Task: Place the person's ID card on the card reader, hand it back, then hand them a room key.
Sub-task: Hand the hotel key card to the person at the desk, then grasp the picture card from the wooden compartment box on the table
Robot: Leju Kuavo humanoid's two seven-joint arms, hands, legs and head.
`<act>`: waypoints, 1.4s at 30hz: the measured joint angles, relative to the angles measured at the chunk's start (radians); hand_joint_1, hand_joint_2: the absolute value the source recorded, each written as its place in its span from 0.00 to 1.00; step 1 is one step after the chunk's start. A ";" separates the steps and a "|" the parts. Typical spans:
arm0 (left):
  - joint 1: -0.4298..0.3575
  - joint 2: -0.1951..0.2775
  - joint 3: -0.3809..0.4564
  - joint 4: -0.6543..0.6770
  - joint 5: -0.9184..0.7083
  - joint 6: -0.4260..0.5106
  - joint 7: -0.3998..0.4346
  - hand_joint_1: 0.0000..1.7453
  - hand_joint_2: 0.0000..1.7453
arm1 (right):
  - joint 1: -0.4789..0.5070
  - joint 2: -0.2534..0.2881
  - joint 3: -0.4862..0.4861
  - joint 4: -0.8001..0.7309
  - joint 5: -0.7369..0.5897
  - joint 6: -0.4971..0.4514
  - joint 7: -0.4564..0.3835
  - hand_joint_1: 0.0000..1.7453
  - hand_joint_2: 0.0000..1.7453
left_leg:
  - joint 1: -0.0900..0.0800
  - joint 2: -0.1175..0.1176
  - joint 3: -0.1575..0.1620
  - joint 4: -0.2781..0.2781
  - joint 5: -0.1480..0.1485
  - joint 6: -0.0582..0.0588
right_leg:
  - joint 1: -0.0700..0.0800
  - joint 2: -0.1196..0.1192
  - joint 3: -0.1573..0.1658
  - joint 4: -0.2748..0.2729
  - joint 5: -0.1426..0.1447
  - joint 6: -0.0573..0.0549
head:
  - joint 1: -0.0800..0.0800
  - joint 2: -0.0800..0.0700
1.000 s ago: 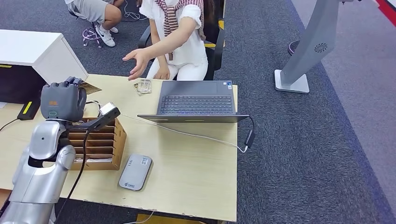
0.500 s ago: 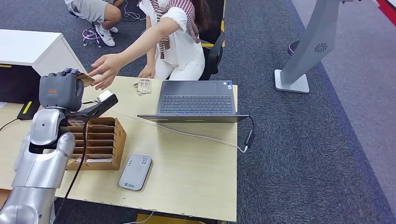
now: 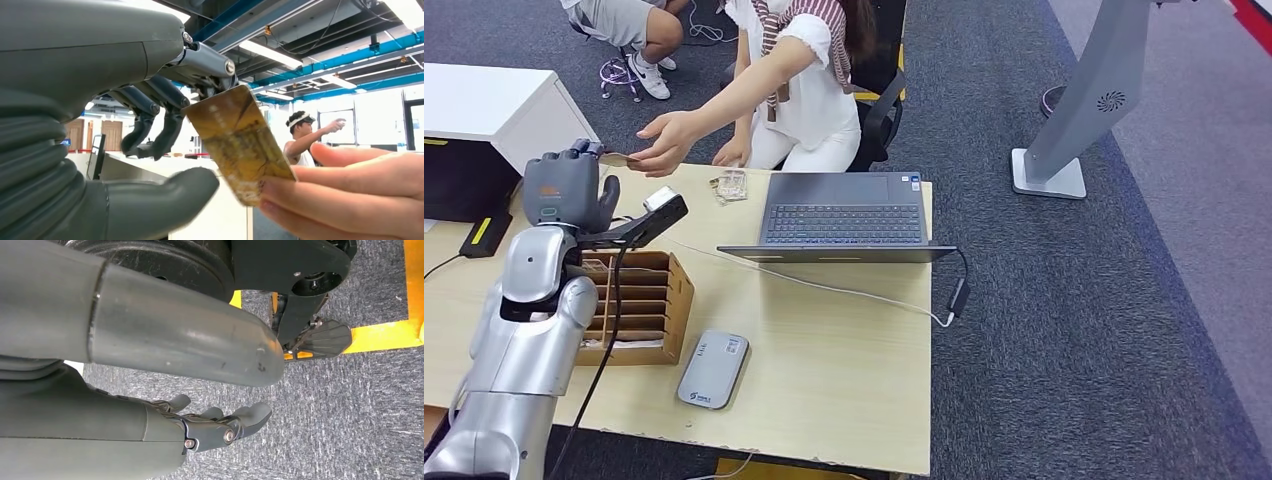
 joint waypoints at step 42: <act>0.890 0.001 0.386 -0.484 0.288 0.377 -0.554 0.00 1.00 | 0.006 0.000 -0.120 0.000 -0.087 -0.021 -0.056 0.00 0.00 | 0.000 -0.001 -0.001 -0.001 -0.005 0.000 | 0.000 -0.003 0.002 0.000 -0.004 0.001 | 0.000 0.000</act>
